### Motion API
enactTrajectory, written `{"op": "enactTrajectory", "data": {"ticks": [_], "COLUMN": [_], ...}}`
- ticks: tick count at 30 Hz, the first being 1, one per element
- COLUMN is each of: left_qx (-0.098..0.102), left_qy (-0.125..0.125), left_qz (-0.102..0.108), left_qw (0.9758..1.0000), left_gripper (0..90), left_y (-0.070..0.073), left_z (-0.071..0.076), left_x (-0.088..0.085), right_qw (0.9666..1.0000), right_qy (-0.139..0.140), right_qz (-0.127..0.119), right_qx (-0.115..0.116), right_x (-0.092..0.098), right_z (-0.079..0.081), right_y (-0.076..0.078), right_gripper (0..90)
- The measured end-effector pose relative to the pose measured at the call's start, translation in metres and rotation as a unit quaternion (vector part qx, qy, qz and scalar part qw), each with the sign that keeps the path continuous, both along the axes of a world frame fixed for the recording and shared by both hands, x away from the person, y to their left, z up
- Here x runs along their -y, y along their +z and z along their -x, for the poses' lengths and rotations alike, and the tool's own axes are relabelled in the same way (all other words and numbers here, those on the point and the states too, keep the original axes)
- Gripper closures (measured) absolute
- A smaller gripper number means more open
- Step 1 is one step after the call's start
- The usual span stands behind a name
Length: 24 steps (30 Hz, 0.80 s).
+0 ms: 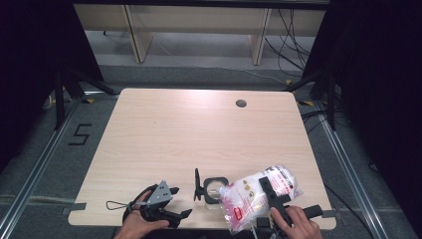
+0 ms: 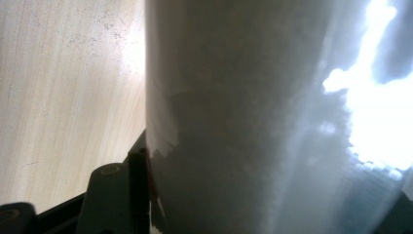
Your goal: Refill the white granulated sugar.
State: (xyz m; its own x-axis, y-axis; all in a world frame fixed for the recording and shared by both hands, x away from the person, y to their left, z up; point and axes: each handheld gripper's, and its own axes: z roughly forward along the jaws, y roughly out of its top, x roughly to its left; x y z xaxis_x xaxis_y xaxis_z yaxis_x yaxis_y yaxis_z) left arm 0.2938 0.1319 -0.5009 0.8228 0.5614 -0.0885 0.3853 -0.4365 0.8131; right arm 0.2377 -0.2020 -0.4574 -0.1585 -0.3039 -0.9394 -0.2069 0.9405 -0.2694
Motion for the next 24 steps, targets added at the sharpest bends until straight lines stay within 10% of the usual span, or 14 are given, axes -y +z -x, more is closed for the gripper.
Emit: {"op": "enactTrajectory", "data": {"ticks": [8, 24], "left_qx": [-0.001, 0.000], "left_qy": [-0.001, 0.000], "left_qz": [0.002, -0.003], "left_qw": [1.0000, 1.0000], "left_gripper": [17.3, 17.4], "left_y": [-0.0004, 0.0000], "left_z": [-0.0002, 0.0000], "left_x": [0.0001, -0.0002], "right_qw": [0.9993, 0.9995], "right_qy": [-0.004, -0.001], "right_qz": [0.038, 0.033], "right_qx": [0.008, 0.003], "right_x": [0.0003, 0.0000], "right_z": [0.0000, 0.0002], "right_y": [0.0029, 0.0020], "right_gripper": [41.0, 41.5]}}
